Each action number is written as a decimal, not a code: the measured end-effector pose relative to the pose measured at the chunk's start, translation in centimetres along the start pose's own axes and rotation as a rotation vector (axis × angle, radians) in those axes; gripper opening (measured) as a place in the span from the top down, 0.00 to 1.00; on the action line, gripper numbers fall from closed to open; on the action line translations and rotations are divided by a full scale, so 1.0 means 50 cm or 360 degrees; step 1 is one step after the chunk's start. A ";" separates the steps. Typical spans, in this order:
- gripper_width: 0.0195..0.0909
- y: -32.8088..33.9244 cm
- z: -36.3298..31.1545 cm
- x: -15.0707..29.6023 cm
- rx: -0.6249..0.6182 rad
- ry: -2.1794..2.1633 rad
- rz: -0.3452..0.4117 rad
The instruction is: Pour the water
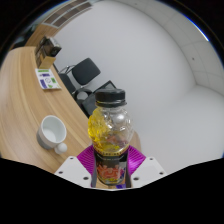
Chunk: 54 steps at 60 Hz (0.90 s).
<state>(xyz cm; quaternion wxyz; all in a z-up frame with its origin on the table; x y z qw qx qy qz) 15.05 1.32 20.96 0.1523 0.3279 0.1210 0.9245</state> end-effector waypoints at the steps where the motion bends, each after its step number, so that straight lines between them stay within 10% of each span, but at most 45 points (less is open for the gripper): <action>1: 0.73 0.005 0.006 0.003 0.0014 -0.0095 0.0014; 38: 0.68 -0.089 -0.127 -0.203 0.0458 -0.1447 0.0124; 46: 0.54 -0.090 -0.128 -0.209 0.0469 -0.1471 0.0110; 52: 0.05 -0.084 -0.152 -0.239 0.0500 -0.1479 -0.0087; 54: 0.12 -0.076 -0.154 -0.248 0.0499 -0.1497 -0.0138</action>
Point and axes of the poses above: the point between the fingertips, and its own axes, seen from behind it with the camera up: z to the right, x up, y backward, against the way the camera looks, the point moved 3 cm from there along y, backward, against the way the camera looks, and after that the axes turned 4 degrees about -y, right-handed, at the moved point
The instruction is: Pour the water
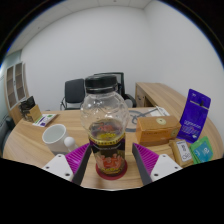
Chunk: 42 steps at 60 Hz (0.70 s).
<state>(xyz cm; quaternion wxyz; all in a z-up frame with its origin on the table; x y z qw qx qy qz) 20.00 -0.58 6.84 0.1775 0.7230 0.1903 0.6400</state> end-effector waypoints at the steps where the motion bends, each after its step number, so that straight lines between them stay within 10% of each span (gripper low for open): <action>1: 0.12 0.006 0.001 -0.002 -0.0011 -0.0016 -0.0011; 42: 0.07 0.668 -0.213 -0.122 -0.0332 0.0017 -0.0198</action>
Point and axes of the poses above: the point between the fingertips, and its own axes, seen from behind it with the camera up: z to the right, x up, y backward, against the way the camera looks, the point moved 3 cm from there along y, backward, against the way the camera looks, and after that the axes turned 4 degrees about -y, right-handed, at the moved point
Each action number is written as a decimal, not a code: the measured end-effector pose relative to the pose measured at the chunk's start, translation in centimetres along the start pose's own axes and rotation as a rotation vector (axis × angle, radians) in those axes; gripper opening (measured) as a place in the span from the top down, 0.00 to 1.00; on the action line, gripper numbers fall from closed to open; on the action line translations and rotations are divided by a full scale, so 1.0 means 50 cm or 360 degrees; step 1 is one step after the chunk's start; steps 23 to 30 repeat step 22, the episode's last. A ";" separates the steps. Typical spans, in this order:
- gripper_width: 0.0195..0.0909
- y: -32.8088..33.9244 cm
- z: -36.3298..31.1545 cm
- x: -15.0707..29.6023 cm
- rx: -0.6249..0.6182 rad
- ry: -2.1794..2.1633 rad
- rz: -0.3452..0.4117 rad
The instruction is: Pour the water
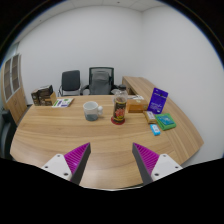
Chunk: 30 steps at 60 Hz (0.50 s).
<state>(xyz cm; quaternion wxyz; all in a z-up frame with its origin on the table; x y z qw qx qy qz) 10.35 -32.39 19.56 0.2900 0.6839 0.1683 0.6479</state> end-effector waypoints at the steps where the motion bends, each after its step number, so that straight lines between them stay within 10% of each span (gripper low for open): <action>1: 0.07 0.012 -0.007 -0.005 -0.0015 0.0007 0.0001; 30: 0.08 0.102 -0.046 -0.022 -0.0027 0.0078 0.0068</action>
Point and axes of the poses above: the point between the fingertips, and its own axes, seen from behind it with the camera up: z to the right, x up, y backward, against the way the camera looks, the point moved 3 cm from there along y, backward, against the way the camera looks, and after that the axes turned 4 degrees about -y, right-handed, at the moved point
